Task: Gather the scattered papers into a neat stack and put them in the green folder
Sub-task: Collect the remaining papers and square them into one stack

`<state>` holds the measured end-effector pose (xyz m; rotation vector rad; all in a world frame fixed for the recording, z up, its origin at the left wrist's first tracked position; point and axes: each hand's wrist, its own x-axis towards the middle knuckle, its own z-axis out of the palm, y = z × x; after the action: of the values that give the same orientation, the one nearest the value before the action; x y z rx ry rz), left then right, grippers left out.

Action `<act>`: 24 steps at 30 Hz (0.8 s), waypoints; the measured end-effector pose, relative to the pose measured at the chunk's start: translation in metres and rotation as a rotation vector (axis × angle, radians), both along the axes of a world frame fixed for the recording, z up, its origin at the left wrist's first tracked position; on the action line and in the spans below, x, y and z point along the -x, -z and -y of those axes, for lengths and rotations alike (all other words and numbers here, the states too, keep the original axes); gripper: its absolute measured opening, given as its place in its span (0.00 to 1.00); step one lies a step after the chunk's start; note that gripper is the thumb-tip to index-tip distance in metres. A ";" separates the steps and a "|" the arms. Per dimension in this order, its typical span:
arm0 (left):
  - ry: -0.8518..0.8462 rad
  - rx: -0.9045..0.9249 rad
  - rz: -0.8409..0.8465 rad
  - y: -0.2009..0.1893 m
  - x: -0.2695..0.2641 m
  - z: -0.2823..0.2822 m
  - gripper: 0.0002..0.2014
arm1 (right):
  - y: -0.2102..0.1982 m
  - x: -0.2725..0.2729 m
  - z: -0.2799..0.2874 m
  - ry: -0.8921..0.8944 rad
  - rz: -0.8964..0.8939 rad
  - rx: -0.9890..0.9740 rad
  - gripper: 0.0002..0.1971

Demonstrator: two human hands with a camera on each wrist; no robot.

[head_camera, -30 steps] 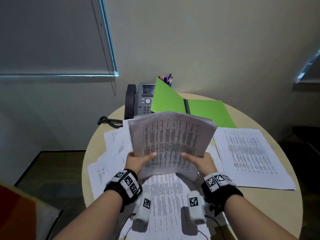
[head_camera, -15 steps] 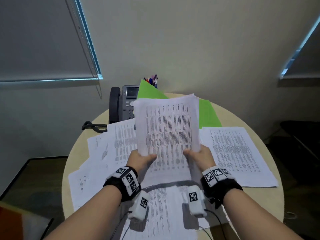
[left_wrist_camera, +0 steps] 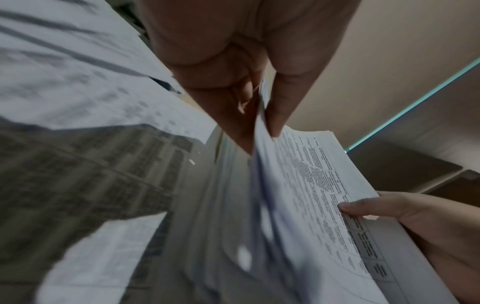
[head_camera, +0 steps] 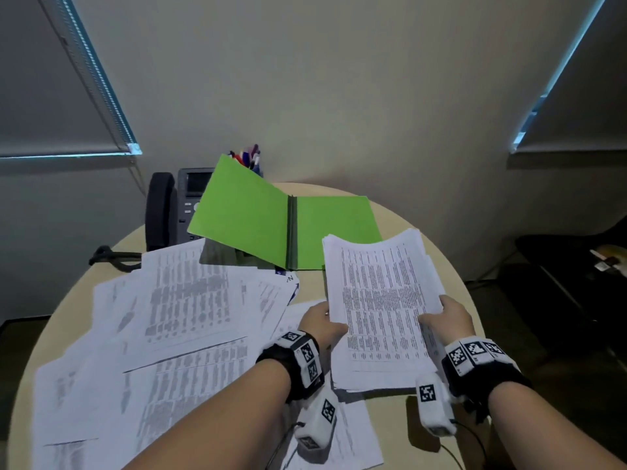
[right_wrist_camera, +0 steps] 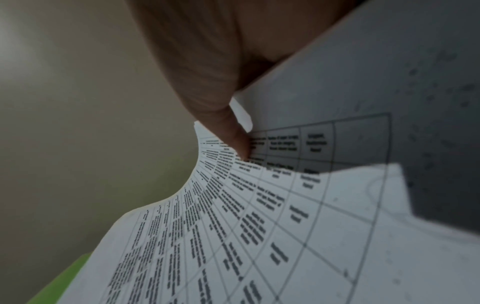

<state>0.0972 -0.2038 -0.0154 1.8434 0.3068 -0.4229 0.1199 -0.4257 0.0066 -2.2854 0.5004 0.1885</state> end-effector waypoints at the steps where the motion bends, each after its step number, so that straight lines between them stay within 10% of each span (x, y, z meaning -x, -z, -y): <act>1: -0.001 -0.007 -0.001 0.003 -0.006 0.010 0.14 | 0.004 -0.006 0.011 -0.003 0.004 0.021 0.15; 3: 0.001 -0.088 -0.024 0.011 -0.016 0.026 0.05 | 0.014 -0.019 0.030 -0.027 -0.011 0.066 0.11; 7: -0.012 -0.248 -0.142 0.029 -0.023 0.046 0.25 | 0.041 -0.037 0.049 -0.099 -0.172 0.293 0.21; 10: -0.089 -0.289 -0.202 0.034 -0.029 0.056 0.06 | 0.053 -0.043 0.049 -0.133 -0.264 0.376 0.30; 24: -0.361 -0.099 -0.182 0.046 -0.055 0.072 0.20 | 0.053 -0.057 0.043 -0.043 -0.389 0.181 0.32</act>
<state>0.1518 -0.2756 -0.0615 1.7993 0.7834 -0.3280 0.1767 -0.4683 -0.0463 -2.4455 0.6901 0.6409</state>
